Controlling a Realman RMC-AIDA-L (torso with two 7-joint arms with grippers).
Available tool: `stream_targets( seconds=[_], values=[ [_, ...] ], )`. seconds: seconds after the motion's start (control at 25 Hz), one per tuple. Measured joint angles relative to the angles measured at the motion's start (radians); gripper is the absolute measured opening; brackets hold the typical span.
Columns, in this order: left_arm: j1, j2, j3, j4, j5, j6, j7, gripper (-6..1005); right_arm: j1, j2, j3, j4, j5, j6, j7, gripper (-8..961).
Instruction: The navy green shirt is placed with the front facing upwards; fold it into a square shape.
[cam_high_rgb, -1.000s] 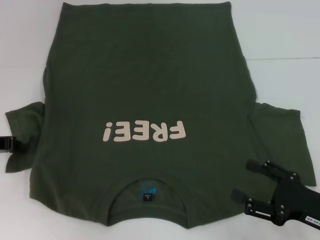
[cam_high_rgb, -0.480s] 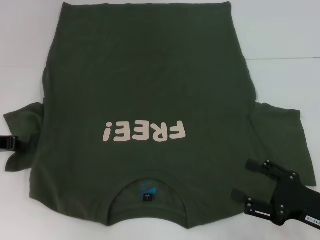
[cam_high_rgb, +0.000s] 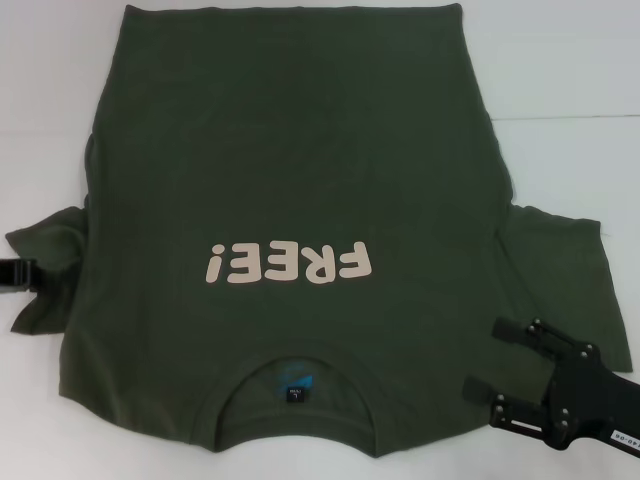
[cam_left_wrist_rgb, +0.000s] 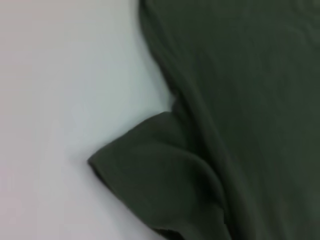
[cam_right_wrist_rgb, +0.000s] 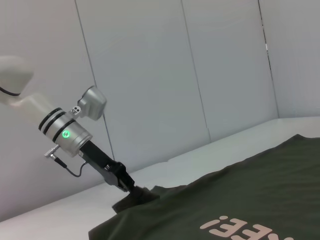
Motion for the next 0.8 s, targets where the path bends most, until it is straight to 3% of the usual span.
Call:
stream_targets(
  seconds=[0.32,0.8],
  values=[
    [-0.011,0.024,-0.078,0.021,-0.03,0.068,-0.002,27,0.0,0.0,0.009,0.0,0.0,0.0,0.0,924],
    [-0.005,0.029,-0.081,0.083,-0.024,0.038,-0.021,30,-0.001,0.0,0.009,0.0,0.0,-0.003,0.0,925]
  ],
)
